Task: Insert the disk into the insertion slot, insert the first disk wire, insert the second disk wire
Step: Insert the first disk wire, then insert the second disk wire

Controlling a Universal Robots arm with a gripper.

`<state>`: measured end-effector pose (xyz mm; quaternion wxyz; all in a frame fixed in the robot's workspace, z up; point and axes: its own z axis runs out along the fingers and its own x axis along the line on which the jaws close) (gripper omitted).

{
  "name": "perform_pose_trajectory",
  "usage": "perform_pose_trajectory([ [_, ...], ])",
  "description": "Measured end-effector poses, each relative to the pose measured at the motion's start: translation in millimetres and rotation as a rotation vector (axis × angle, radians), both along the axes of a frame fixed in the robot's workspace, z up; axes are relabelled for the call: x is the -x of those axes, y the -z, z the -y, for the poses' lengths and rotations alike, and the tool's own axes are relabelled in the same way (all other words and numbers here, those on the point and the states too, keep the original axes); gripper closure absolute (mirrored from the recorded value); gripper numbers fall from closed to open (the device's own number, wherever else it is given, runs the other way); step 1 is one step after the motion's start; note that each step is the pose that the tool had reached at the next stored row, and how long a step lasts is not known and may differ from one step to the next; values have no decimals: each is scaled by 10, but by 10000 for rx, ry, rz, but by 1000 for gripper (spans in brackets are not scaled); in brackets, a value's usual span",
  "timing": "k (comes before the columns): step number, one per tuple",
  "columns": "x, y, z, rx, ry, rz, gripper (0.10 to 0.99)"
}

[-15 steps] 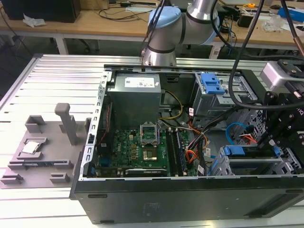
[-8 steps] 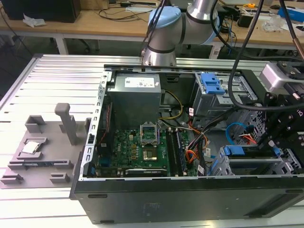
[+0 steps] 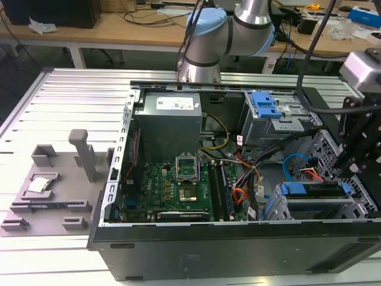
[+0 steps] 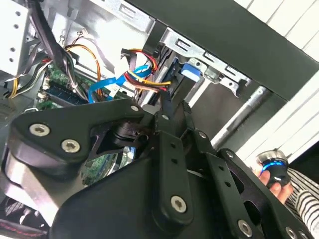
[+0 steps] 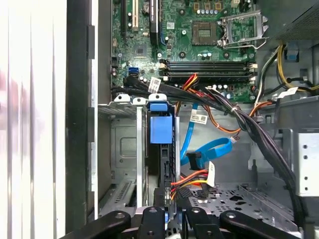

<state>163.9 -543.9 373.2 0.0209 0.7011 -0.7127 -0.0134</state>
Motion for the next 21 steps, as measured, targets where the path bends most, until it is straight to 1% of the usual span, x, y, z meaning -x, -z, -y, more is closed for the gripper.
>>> perform_pose_trajectory([
  [1,0,-31,0,1,0,0,843],
  [2,0,-79,0,0,0,1,925],
  [3,0,-138,-1,-1,0,3,980],
  [4,0,-185,0,0,0,4,980],
  [6,0,-215,0,0,0,5,980],
  [15,0,-225,0,0,0,5,980],
  [18,0,-226,0,-1,0,4,784],
  [19,0,-226,0,-1,0,4,784],
  [20,3,-227,-13,4,0,5,784],
  [21,14,-218,-37,-7,-1,5,784],
])
